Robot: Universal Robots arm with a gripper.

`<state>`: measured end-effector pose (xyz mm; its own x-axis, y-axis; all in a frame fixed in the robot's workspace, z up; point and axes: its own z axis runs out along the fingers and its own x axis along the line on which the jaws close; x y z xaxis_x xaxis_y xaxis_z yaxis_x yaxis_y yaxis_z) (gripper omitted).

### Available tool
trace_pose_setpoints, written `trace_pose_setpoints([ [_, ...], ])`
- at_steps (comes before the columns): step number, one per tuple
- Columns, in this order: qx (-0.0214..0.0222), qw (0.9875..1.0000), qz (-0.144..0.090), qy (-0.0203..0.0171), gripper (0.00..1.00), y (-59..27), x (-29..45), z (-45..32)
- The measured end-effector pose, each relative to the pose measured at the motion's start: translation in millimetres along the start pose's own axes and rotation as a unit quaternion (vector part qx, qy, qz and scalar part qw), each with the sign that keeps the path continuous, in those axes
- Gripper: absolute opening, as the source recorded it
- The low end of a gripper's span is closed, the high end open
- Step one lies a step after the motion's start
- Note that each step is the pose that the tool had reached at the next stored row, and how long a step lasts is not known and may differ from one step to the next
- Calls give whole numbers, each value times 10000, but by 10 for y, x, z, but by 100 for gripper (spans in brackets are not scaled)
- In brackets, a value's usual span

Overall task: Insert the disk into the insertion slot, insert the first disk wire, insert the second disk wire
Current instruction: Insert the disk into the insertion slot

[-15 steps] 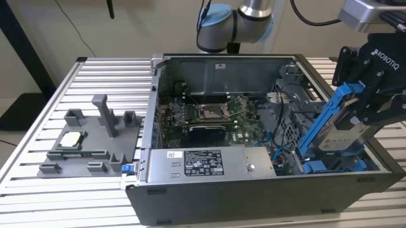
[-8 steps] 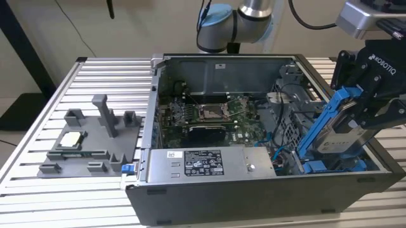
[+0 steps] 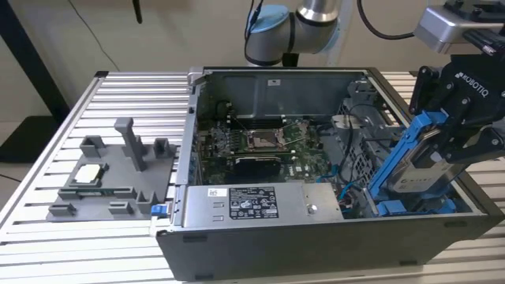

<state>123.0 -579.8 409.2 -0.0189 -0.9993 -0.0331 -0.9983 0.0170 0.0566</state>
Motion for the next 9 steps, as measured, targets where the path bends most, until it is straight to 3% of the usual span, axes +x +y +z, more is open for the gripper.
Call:
trace_pose_setpoints([
  [9, 0, 10000, 0, -3, 33, -6, 4, 106],
])
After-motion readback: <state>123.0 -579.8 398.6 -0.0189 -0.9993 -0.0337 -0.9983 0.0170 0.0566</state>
